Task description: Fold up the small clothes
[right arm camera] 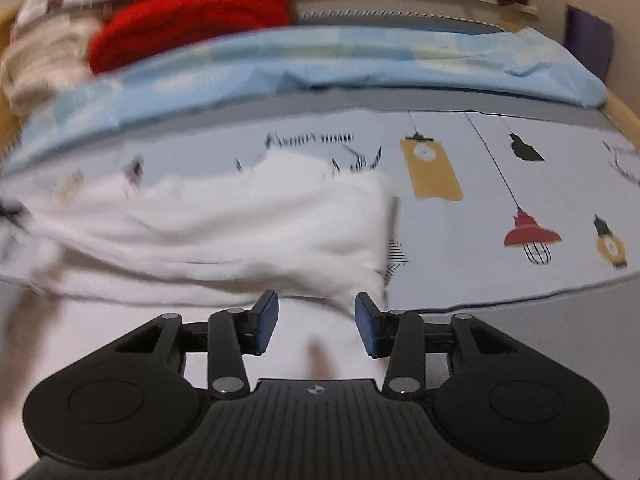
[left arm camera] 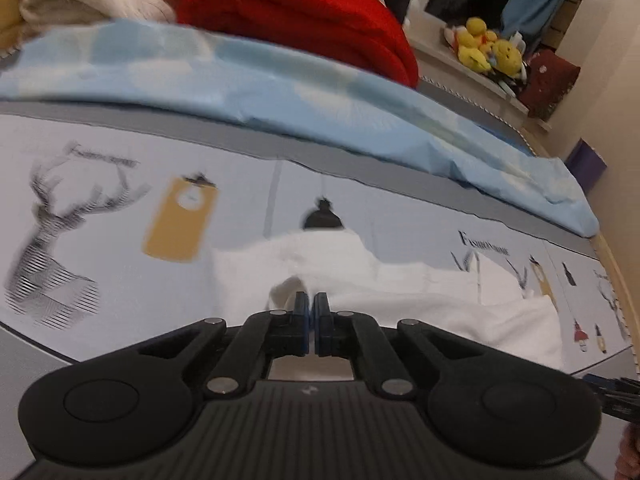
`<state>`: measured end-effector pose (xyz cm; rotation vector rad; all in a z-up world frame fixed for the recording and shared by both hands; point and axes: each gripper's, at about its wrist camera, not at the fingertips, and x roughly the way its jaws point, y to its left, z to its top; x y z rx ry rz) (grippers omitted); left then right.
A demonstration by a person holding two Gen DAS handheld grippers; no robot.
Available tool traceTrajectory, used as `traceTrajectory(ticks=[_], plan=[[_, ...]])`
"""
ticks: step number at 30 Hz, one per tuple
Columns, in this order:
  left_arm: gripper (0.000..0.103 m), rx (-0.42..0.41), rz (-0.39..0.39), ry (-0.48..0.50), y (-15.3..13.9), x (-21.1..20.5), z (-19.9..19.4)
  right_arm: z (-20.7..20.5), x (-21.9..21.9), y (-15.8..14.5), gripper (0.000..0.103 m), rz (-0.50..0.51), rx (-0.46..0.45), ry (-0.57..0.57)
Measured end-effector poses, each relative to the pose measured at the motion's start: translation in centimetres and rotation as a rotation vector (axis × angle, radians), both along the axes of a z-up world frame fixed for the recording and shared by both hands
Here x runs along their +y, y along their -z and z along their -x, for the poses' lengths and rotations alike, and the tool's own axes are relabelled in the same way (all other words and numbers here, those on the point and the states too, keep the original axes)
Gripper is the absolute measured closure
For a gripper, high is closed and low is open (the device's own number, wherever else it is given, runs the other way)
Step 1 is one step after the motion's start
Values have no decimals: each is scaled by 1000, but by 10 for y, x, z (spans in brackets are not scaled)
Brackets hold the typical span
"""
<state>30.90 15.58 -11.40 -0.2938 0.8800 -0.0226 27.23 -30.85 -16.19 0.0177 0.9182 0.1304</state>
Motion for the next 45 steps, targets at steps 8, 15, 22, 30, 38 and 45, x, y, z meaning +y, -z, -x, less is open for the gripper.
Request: traceTrajectory(ticks=[8, 15, 22, 30, 38, 45], plan=[[97, 166, -61, -37, 32, 10, -14, -9, -4, 23, 98, 181, 208, 19], [81, 337, -48, 13, 84, 5, -27, -12, -13, -30, 84, -129, -54, 81], [68, 245, -32, 24, 67, -1, -32, -35, 1, 41, 84, -44, 162, -21], [51, 300, -144, 39, 75, -10, -29, -26, -6, 39, 78, -19, 147, 73], [31, -22, -248, -65, -40, -31, 41, 77, 10, -106, 67, -95, -238, 133], [19, -157, -364, -34, -84, -52, 151, 204, 9, -128, 54, -92, -351, 116]])
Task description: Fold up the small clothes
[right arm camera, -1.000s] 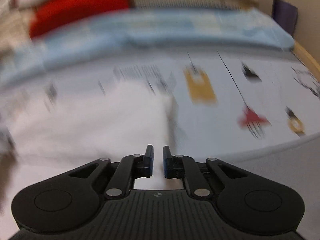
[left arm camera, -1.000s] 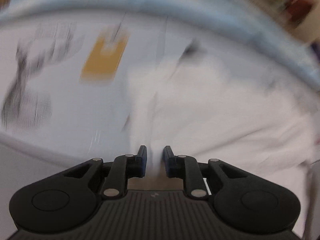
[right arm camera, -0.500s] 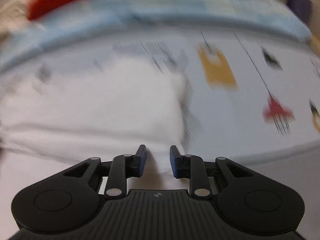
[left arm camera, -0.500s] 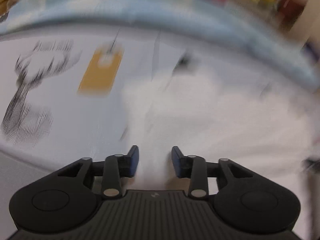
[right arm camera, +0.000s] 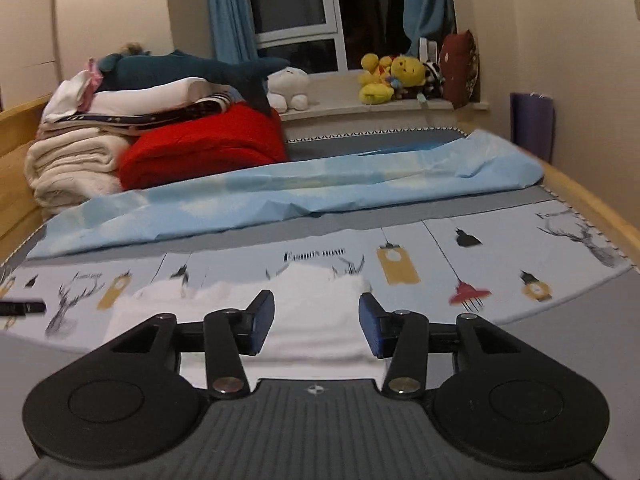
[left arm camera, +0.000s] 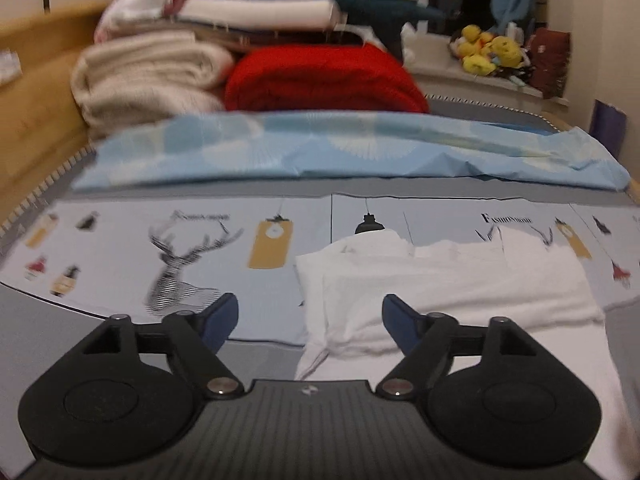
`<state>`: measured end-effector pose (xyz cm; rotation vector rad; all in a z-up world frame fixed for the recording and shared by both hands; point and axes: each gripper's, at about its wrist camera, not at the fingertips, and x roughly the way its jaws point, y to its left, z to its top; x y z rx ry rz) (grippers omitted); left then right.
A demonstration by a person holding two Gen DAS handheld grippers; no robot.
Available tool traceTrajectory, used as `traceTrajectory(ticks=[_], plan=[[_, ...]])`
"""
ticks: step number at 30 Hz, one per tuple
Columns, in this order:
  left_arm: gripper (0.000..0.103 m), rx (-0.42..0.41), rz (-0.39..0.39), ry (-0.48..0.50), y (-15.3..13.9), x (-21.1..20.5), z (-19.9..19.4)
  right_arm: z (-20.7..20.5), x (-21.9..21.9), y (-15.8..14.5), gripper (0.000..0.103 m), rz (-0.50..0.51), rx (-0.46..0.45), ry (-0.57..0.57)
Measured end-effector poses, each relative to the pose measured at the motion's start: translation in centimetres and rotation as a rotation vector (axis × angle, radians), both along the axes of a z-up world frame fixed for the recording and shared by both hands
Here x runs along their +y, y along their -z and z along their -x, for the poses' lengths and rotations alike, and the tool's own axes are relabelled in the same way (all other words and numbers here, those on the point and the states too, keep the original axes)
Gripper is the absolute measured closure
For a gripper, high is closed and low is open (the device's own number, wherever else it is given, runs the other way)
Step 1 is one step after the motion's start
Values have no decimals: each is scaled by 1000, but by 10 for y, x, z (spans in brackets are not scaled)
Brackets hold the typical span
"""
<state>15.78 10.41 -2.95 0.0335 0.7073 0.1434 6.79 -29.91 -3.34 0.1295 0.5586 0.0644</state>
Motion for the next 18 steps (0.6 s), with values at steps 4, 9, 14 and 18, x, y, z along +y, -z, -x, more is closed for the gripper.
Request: traceTrajectory(ticks=[4, 9, 14, 18], plan=[[19, 4, -37, 25, 17, -5, 79, 49, -8, 6, 54, 20, 26, 38], [22, 24, -85, 43, 38, -13, 133, 89, -13, 19, 54, 107, 42, 30], [38, 62, -143, 82, 56, -25, 152, 121, -26, 31, 54, 137, 88, 49], [53, 97, -132, 56, 58, -30, 164, 147, -35, 31, 54, 135, 54, 61]])
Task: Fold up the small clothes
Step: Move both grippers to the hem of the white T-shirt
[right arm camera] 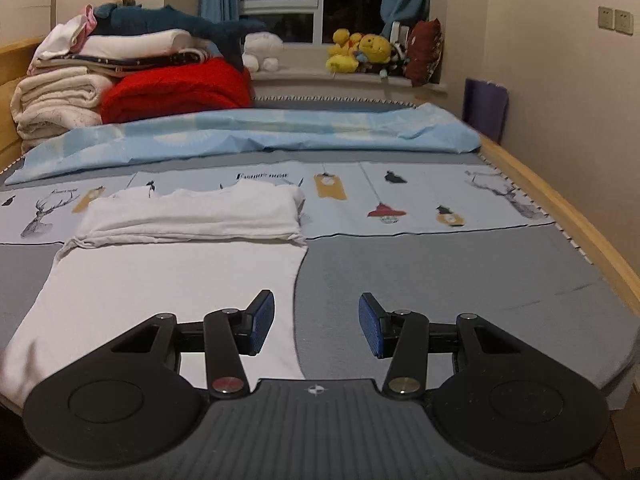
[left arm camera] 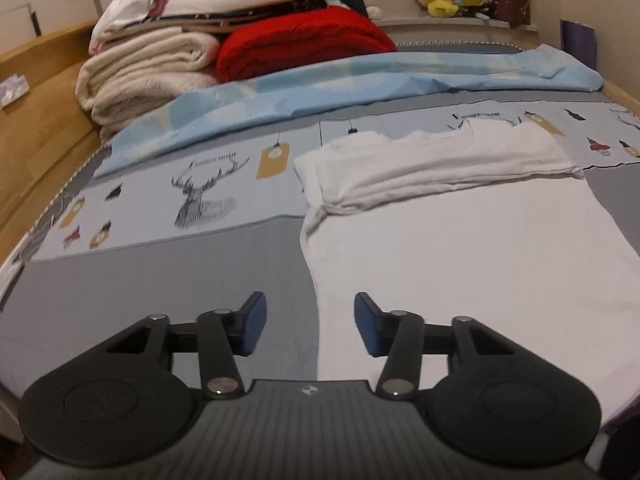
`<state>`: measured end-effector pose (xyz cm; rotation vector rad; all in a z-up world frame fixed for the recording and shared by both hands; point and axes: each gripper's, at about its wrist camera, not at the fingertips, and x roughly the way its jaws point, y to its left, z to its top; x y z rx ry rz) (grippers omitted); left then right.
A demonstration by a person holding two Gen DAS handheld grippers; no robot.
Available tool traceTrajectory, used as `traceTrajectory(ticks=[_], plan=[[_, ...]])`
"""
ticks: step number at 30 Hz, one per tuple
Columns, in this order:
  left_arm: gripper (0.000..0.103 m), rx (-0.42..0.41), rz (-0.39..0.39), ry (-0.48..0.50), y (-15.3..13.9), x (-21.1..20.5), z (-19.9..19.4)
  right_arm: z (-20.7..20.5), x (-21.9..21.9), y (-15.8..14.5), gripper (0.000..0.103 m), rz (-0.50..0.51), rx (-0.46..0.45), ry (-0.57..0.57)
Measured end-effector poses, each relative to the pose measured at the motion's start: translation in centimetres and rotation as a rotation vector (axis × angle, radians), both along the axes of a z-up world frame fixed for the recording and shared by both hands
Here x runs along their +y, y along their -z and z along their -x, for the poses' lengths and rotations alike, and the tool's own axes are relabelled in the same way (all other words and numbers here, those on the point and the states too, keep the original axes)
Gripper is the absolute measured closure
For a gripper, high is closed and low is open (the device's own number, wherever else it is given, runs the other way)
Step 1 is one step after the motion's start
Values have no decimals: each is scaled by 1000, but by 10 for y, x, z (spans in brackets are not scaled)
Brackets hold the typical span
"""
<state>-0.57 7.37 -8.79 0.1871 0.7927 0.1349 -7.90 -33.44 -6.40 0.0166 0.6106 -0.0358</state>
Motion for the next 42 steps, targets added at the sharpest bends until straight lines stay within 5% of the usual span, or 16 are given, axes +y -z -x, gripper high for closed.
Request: traceTrajectory(ticks=[7, 11, 13, 20, 28, 32, 42], plan=[[55, -13, 4, 73, -9, -12, 15, 12, 1, -5, 54, -33, -13, 22], [55, -33, 115, 50, 9, 6, 25, 3, 3, 0, 54, -52, -8, 23], [72, 73, 111, -14, 24, 12, 18, -2, 0, 16, 54, -68, 20, 39], [72, 54, 200, -45, 25, 41, 17, -38, -2, 54, 61, -124, 129, 91], [63, 226, 370, -162, 59, 77, 3, -64, -16, 86, 58, -257, 286, 146], [62, 323, 372, -188, 77, 83, 3, -70, -12, 106, 56, -260, 395, 148], [64, 373, 334, -159, 89, 78, 10, -72, 5, 131, 56, -163, 546, 91]])
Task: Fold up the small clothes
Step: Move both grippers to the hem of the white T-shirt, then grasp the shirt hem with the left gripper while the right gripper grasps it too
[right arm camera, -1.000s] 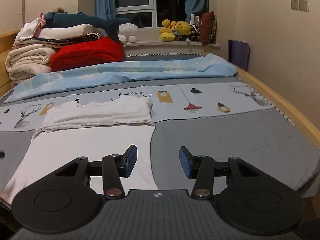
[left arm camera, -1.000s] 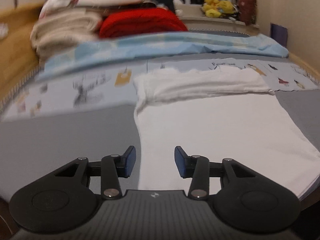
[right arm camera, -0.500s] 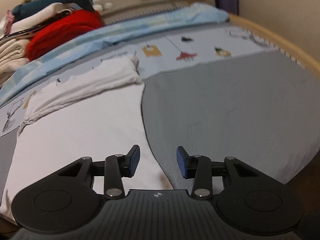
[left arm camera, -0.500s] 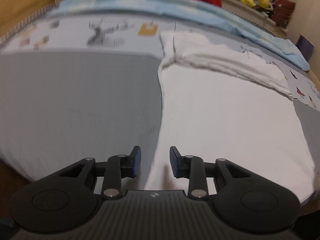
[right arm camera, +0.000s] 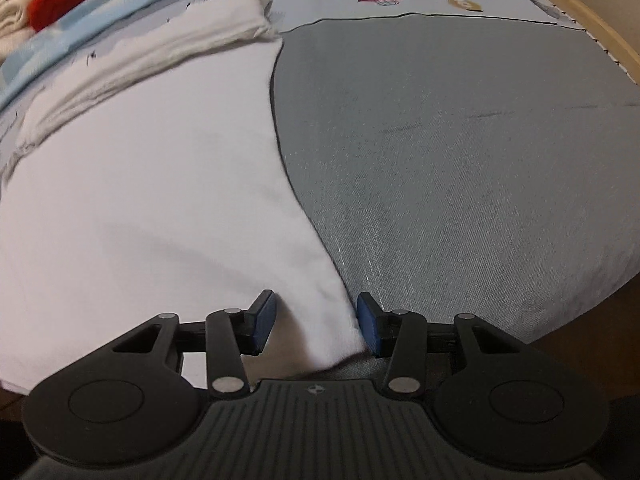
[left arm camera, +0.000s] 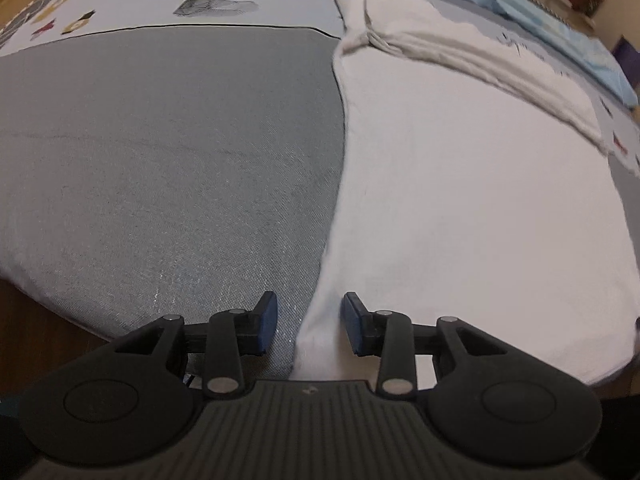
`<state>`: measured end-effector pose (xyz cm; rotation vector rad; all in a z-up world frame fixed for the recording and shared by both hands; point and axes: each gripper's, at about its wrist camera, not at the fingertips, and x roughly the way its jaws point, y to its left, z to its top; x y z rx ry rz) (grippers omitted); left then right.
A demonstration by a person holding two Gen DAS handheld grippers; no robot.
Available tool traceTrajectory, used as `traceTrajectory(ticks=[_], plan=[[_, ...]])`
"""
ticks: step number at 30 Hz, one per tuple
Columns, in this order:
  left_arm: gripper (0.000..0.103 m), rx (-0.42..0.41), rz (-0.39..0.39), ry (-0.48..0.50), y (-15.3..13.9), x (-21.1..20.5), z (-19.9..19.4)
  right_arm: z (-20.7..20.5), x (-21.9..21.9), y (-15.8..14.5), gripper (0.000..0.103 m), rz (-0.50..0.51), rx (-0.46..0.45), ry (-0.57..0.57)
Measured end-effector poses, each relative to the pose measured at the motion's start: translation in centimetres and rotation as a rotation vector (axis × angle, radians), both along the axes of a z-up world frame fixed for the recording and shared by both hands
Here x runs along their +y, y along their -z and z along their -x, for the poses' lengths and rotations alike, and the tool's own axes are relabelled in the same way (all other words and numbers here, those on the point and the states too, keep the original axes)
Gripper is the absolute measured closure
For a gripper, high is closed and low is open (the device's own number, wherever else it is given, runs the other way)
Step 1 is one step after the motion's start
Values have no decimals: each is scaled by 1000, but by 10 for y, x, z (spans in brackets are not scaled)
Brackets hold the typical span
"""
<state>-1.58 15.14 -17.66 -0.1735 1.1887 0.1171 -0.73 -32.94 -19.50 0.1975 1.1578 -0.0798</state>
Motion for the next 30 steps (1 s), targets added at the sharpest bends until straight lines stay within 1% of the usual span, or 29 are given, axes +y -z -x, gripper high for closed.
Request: traceTrajectory(ticks=[2, 3, 4, 5, 6, 8, 10, 12, 14, 16, 18, 23, 26, 27, 28, 29, 30], plan=[[72, -17, -24, 18, 1, -5, 1, 1, 0, 1, 58, -2, -5, -3], [91, -19, -18, 27, 0, -6, 1, 2, -1, 0, 69, -3, -6, -2], [99, -21, -1, 34, 0, -6, 2, 3, -1, 0, 79, -6, -9, -3], [99, -28, -4, 35, -1, -7, 3, 3, -4, -3, 98, -11, -16, 2], [99, -39, -12, 33, -4, -7, 4, 5, -7, -6, 98, -18, -35, 23], [99, -79, 7, 21, -13, -6, 7, 7, -16, -14, 98, -37, -83, 63], [99, -103, 22, 19, -18, -4, 11, 9, -19, -17, 98, -41, -100, 73], [98, -60, 27, 18, -13, -3, 11, 7, -18, -10, 97, -28, -62, 69], [91, 4, 20, 6, -3, -3, 9, 5, -19, -3, 95, -44, -14, 73], [88, 9, 15, 6, -3, -2, 10, 5, -19, -1, 92, -44, -3, 80], [87, 12, 17, 7, -3, -1, 12, 5, -19, 0, 85, -43, 3, 83], [86, 16, 5, 10, -3, -3, 13, 7, -13, 1, 82, -20, 9, 56], [87, 17, -7, 22, -1, -6, 11, 9, -6, 2, 82, 7, 9, 31], [88, 17, -10, 27, -1, -6, 11, 9, -5, 1, 88, 10, 6, 26], [93, 15, -11, 34, 0, -8, 10, 5, -4, 3, 95, 4, 5, 24], [97, 12, -10, 43, 0, -8, 9, 5, -3, 2, 96, 2, 1, 27], [97, 8, -13, 49, -1, -10, 9, 5, -4, 0, 96, -1, -10, 34]])
